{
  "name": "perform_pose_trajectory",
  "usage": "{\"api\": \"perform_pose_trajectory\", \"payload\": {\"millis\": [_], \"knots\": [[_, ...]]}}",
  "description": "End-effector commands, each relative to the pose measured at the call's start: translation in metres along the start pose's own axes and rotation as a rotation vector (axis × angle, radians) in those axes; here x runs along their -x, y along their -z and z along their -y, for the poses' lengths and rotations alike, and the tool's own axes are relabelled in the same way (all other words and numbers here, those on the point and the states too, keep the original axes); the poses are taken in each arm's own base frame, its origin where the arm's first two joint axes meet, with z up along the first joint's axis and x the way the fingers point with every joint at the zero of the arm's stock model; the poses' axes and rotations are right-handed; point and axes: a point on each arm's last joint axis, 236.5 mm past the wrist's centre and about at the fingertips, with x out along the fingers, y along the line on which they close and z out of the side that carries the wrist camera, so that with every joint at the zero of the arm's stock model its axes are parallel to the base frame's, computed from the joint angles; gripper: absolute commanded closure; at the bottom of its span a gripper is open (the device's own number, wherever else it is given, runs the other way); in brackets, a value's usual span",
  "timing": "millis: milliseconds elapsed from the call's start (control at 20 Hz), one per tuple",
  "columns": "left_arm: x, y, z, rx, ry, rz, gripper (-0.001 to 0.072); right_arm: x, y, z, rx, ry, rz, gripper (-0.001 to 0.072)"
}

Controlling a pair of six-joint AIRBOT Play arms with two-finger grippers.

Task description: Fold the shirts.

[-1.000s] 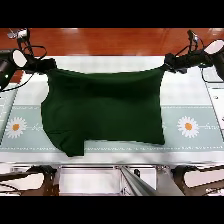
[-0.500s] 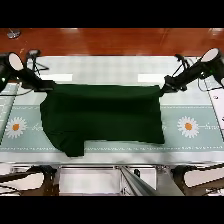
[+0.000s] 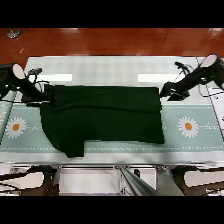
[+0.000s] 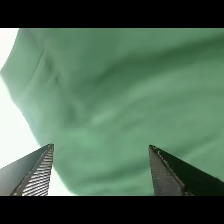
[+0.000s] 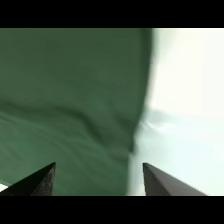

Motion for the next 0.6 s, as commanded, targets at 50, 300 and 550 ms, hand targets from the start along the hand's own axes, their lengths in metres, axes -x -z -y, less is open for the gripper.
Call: {"api": "perform_pose_trajectory", "payload": {"millis": [50,300,550], "knots": [[0.007,0.056,-0.005,0.168,0.21,-0.123,0.0005,0.04,0.036,0.034,-0.07,0.056,0.138,0.0089],[0.001,0.099,-0.036,0.505,0.431,-0.004,0.0005,0.008,0.098,0.001,-0.101,-0.114,0.322,0.0089],[-0.034,0.13,-0.021,0.612,0.539,0.021,0.0005,-0.024,0.123,-0.023,-0.157,-0.264,0.355,0.0089]]}}
